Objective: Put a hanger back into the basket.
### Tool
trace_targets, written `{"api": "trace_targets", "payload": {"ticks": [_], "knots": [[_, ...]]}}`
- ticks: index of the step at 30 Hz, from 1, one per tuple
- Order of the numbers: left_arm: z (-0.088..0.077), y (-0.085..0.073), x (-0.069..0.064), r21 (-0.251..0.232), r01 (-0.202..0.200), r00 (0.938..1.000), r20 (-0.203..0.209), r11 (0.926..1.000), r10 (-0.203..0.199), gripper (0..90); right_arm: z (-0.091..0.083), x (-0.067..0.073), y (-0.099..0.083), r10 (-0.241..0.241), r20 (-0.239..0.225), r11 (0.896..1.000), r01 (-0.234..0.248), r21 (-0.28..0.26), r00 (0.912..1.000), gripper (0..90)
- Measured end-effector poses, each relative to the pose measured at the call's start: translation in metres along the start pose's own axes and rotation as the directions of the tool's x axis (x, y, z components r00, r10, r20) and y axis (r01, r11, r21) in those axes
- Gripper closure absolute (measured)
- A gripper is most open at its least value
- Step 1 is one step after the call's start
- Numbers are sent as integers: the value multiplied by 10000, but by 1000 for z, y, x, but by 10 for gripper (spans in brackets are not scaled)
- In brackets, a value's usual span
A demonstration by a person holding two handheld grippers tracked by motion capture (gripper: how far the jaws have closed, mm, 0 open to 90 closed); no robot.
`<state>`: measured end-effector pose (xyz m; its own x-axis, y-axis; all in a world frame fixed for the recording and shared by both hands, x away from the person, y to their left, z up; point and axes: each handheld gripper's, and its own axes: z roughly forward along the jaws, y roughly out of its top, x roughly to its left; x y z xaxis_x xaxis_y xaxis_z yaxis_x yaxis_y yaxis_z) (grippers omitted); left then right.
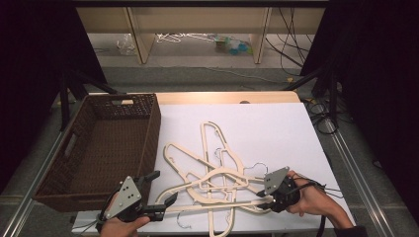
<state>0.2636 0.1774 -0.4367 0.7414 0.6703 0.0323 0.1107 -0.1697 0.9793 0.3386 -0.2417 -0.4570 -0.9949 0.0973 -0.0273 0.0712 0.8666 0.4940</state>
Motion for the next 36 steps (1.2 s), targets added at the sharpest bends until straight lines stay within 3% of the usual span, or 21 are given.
{"api": "trace_targets", "payload": {"ticks": [3,4,7,9,17,19,26,31,36], "knots": [[0,0,-1,-34,214,9998,-27,9998,-214,167,-9,-9,4,787,640,9925,-722,-985,9948,549],[0,0,-1,-22,209,9998,-13,9998,-209,166,-12,-16,6,1269,1306,9853,-1098,-1305,9833,549],[2,-1,0,-72,86,10000,50,9999,-86,166,-8,-31,4,1854,1938,9783,-1624,-1282,9634,553],[2,0,0,-90,24,10000,62,10000,-23,166,-3,-40,4,1988,1982,9768,-1776,-1195,9598,557],[2,-1,-1,65,86,10000,32,9999,-86,166,19,-53,7,1876,1412,9821,-1834,-421,9720,609],[2,-1,-2,61,216,9998,28,9997,-216,166,21,-54,7,1845,1220,9828,-1821,-300,9752,636],[2,-1,-1,107,75,10000,58,9999,-76,166,20,-57,8,1567,802,9876,-1561,-142,9844,735],[2,-1,-1,112,6,10000,91,9999,-7,166,18,-54,12,968,820,9953,-972,20,9919,795],[6,-1,-2,160,117,9999,119,9998,-119,166,7,-50,17,525,1198,9986,-517,-98,9914,799]]}}
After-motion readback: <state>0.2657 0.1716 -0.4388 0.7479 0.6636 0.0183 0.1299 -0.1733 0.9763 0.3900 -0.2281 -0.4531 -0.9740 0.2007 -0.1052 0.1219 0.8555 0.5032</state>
